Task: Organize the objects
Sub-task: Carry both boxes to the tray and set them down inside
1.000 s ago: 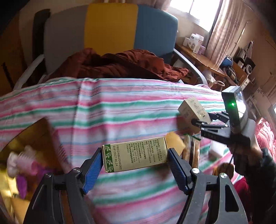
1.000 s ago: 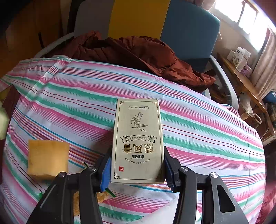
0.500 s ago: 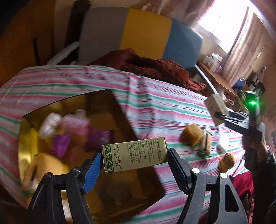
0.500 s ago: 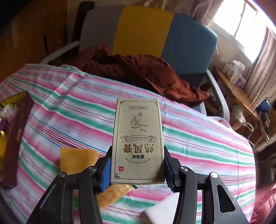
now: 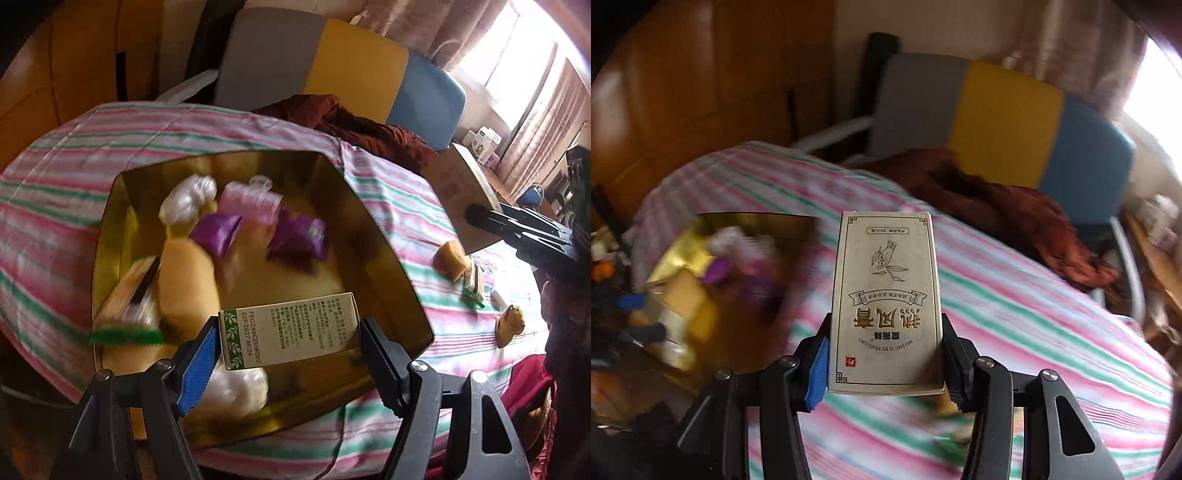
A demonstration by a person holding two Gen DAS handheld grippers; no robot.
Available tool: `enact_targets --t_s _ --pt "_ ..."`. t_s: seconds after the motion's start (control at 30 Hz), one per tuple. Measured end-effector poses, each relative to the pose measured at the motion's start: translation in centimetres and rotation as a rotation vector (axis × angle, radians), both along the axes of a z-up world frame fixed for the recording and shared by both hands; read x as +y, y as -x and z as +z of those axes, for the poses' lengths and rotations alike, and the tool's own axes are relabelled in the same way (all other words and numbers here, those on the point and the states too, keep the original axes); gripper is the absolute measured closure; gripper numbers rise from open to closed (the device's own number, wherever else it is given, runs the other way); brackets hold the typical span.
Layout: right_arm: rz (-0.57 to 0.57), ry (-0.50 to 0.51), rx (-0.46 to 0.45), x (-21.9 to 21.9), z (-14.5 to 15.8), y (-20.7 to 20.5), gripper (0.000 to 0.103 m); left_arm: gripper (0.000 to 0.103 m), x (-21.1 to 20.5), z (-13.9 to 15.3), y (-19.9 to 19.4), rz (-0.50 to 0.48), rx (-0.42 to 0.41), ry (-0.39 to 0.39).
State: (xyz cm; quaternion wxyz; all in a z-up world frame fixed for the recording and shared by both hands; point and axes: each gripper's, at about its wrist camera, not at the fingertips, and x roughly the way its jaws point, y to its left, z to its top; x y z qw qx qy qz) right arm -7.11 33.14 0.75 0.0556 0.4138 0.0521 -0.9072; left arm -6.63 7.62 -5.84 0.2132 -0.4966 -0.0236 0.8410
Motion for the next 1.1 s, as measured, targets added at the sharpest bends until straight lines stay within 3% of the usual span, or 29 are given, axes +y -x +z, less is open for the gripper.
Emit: enact_targets --t_s 0.27,0.7,0.73,0.8,0.93,1.1 --pt "0.113 0.123 -0.056 -8.7 -2.8 0.0 0.052 0.028 -1.5 -0.1 -1.4 -0.016 0.056 -0.017" --pt "0.317 -0.033 -0.119 -16.6 -3.8 2.7 0.051 0.028 -2.0 -1.1 -1.6 -0.051 0.052 -0.073" --pt "0.302 -0.041 -0.112 -16.8 -3.7 3.3 0.049 0.027 -1.9 -1.0 -1.4 -0.044 0.060 -0.073" --pt "0.274 -0.017 -0.101 -16.6 -3.7 4.6 0.021 0.027 -1.4 -1.0 -1.0 -0.055 0.059 -0.069" --pt "0.205 0.048 -0.115 -15.6 -4.3 5.3 0.018 0.027 -0.5 -1.6 -0.5 -0.058 0.046 -0.033" --pt "0.173 0.049 -0.135 -14.7 -5.3 3.6 0.018 0.024 -0.8 -2.7 -0.4 -0.024 0.016 -0.003"
